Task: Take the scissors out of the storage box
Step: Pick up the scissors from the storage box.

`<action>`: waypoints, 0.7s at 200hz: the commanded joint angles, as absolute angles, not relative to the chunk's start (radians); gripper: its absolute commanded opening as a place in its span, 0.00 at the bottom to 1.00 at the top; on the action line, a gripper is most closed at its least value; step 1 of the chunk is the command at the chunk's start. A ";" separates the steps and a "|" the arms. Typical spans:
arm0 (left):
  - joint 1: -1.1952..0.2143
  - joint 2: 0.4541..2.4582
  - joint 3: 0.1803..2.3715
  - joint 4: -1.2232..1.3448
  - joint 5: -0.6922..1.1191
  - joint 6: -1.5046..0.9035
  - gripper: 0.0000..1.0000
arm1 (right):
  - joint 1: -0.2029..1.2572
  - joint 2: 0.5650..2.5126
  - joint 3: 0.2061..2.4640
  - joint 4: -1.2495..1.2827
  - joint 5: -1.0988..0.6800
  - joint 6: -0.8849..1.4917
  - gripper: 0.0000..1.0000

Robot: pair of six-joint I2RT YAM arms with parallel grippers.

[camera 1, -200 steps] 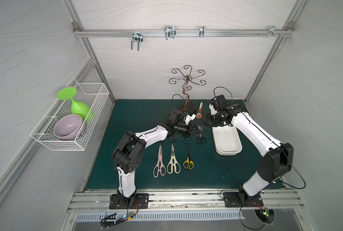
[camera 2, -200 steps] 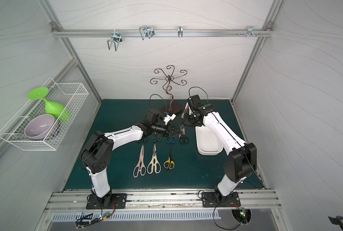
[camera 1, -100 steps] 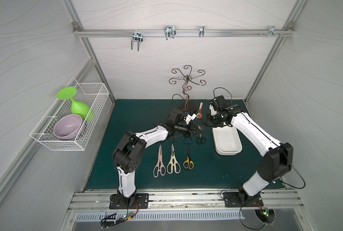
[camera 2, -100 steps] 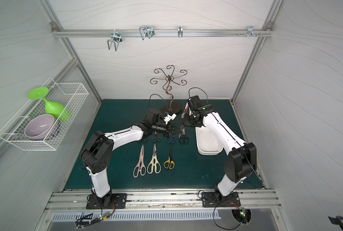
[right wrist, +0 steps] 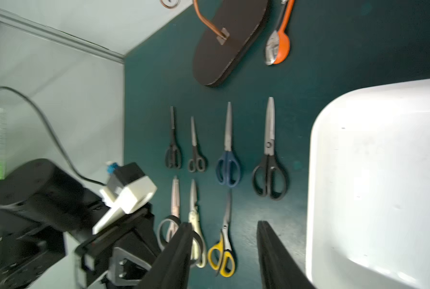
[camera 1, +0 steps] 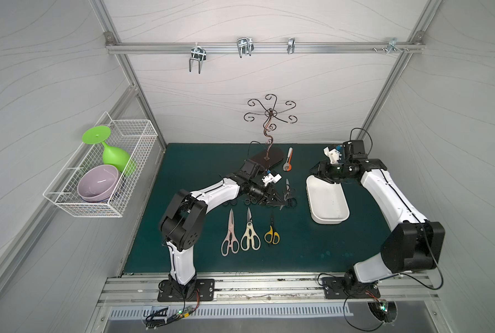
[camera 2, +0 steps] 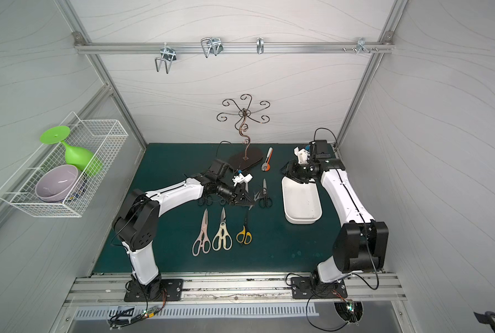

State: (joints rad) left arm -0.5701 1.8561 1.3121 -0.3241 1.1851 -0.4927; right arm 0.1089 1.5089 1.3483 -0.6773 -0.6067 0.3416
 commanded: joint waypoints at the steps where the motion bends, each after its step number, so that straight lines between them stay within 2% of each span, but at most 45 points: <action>1: -0.565 1.788 1.374 -0.581 1.283 -0.287 0.03 | 0.114 1.538 1.322 -0.565 -0.929 0.295 0.48; 39: -0.565 1.783 1.440 -0.843 1.324 -0.077 0.02 | 0.134 1.614 1.252 -0.409 -1.145 0.359 0.46; 106: -0.566 1.793 1.456 -0.887 1.330 -0.043 0.03 | 0.268 1.672 1.291 -0.514 -1.206 0.266 0.37; 140: -0.565 1.792 1.458 -0.901 1.316 -0.030 0.03 | 0.287 1.663 1.281 -0.583 -1.218 0.218 0.36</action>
